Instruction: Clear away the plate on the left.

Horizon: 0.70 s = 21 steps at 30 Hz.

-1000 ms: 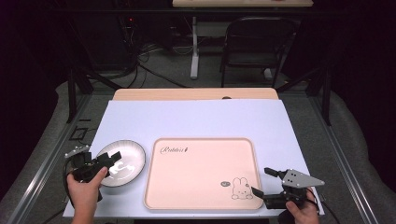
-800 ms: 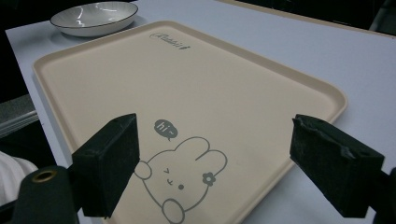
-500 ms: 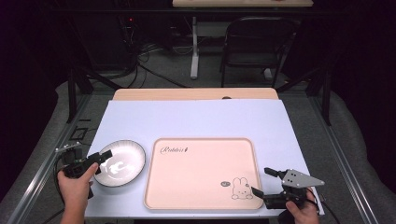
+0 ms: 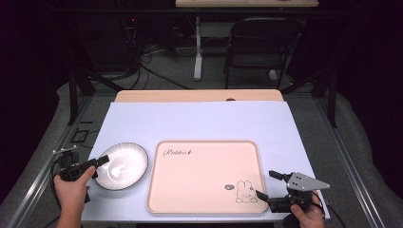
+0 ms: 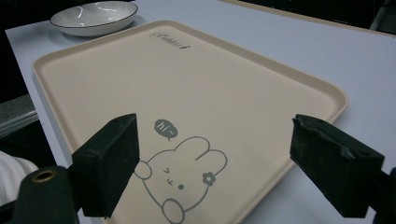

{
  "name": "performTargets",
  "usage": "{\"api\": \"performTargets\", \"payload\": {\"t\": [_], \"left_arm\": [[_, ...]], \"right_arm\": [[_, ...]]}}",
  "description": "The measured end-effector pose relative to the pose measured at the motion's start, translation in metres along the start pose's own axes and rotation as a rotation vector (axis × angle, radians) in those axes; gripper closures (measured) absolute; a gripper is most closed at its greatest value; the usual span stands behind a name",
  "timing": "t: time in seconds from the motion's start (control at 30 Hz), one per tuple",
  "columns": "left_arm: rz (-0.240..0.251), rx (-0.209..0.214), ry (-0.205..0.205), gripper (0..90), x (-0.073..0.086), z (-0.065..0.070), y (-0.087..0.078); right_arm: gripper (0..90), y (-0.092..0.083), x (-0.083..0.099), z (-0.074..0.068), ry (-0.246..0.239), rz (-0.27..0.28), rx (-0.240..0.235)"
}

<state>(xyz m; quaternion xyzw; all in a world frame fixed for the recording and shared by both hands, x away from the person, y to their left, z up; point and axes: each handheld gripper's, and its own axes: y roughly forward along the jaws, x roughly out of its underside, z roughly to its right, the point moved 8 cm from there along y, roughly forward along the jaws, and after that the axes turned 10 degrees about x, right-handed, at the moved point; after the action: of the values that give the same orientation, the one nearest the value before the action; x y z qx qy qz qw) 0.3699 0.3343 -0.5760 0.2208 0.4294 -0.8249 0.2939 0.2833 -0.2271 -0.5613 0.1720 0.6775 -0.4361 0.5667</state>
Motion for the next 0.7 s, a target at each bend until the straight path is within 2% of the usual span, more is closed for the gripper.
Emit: {"api": "performTargets", "payload": {"t": [0.27, 0.43, 0.7], "left_arm": [[-0.006, -0.02, -0.034, 38.3, 0.004, -0.012, -0.005], [-0.019, -0.018, -0.046, 38.4, 0.01, -0.015, -0.005], [-0.051, 0.02, -0.065, 39.9, 0.021, -0.013, -0.001]], "right_arm": [[15.2, 0.0, 0.0, 0.0, 0.001, -0.001, 0.001], [15.2, 0.0, 0.0, 0.0, 0.001, -0.001, 0.0], [15.2, 0.0, 0.0, 0.0, 0.001, -0.001, 0.001]]}}
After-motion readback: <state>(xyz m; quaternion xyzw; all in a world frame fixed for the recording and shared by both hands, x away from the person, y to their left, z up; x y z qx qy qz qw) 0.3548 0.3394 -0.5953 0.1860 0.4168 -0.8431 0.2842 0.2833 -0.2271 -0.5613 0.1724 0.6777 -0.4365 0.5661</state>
